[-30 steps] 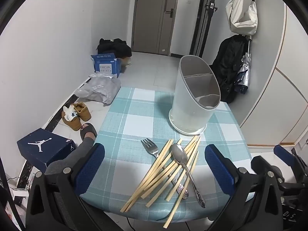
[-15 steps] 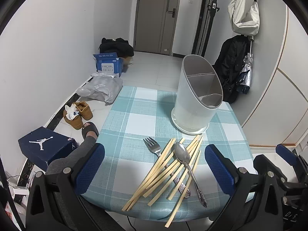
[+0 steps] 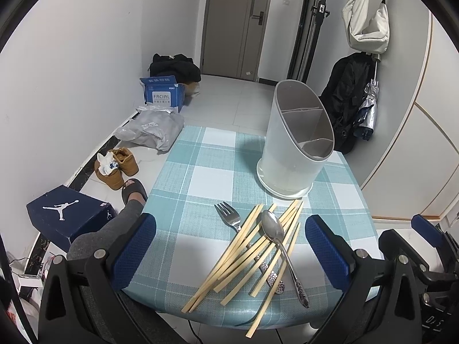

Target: Organize utensils

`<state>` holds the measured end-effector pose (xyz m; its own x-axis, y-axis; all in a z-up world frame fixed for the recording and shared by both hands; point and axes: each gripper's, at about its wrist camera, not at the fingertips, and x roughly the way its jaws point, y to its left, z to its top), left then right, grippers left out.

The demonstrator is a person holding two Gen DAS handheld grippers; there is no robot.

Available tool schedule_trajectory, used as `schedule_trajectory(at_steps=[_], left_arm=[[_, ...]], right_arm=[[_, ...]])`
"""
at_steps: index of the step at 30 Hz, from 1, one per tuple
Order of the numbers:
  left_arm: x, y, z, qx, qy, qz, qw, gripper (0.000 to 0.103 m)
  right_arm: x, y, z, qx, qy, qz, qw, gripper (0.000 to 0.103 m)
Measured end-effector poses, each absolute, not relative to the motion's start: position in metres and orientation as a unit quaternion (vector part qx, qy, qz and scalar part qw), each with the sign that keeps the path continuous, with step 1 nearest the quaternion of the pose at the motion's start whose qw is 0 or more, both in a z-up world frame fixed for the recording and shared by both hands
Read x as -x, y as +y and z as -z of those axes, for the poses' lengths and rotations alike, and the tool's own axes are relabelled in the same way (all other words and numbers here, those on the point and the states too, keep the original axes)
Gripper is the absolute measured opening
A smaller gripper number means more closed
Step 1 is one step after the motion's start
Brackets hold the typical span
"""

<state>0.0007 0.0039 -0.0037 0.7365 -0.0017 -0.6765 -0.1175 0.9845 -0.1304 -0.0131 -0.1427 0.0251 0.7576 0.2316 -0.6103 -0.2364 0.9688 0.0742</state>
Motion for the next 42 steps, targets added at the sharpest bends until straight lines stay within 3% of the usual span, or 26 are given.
schedule_trajectory(at_steps=[42], left_arm=[[-0.01, 0.01, 0.016, 0.092, 0.383, -0.032, 0.919, 0.102]], right_arm=[[0.013, -0.139, -0.032, 0.005, 0.31, -0.134, 0.941, 0.103]])
